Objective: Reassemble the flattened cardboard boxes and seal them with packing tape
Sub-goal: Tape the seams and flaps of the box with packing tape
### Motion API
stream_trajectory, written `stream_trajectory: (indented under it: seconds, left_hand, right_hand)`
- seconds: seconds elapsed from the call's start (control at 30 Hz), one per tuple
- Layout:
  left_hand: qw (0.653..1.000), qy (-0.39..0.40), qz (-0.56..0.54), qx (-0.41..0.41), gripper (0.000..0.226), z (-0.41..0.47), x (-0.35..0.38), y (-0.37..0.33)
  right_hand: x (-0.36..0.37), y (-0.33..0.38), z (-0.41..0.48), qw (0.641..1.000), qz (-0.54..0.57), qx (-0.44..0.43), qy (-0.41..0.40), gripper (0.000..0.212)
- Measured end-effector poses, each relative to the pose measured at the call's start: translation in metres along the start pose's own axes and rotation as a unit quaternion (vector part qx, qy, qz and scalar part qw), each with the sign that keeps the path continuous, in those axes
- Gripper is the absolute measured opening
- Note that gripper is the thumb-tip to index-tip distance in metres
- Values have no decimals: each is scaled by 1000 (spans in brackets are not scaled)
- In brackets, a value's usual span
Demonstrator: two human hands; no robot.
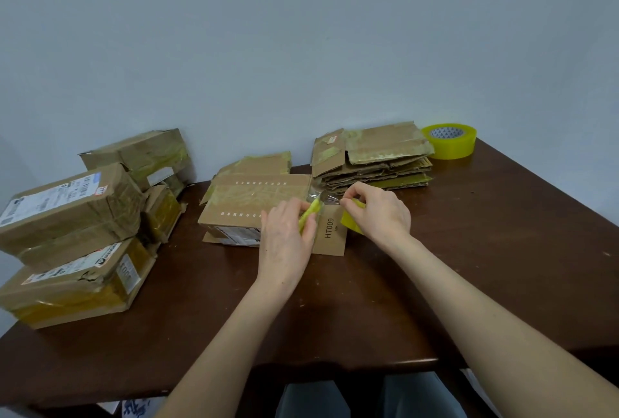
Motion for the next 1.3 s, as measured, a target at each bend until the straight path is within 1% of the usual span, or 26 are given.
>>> stream_trajectory:
  seconds: [0.37, 0.7, 0.8, 0.9, 1.03, 1.23, 1.3]
  left_hand:
    - [999, 24, 35, -30, 8, 4, 7, 3]
    - [996, 48, 68, -17, 5, 6, 10, 1]
    - [993, 69, 96, -18, 3, 7, 11, -2]
    - [992, 74, 99, -14, 3, 9, 12, -2]
    - [995, 64, 72, -13, 5, 9, 9, 0]
    - [999, 31, 2, -23, 8, 8, -1, 2]
    - [1000, 21, -9, -17, 8, 9, -4, -1]
  right_hand:
    - [0, 2, -1, 1000, -5, -2, 0, 17]
    - [-2, 1, 0, 1000, 3, -5, -1, 18]
    - [-4, 0, 0, 1000, 15, -1, 0, 17]
    - [-5, -2, 2, 999, 36, 5, 12, 15]
    - [-7, -4, 4, 998, 59, 14, 28, 12]
    - [-8, -4, 6, 998, 58, 16, 27, 12]
    - [-10, -8, 8, 997, 76, 26, 23, 12]
Point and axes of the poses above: each hand's wrist, its own z-axis towards the middle knuckle, its own x-axis out of the palm, y = z × x, the point moved 9 cm from there along z, towards the middle knuckle, and after that the axes turned 8 degrees about x, right-handed, at the moved point
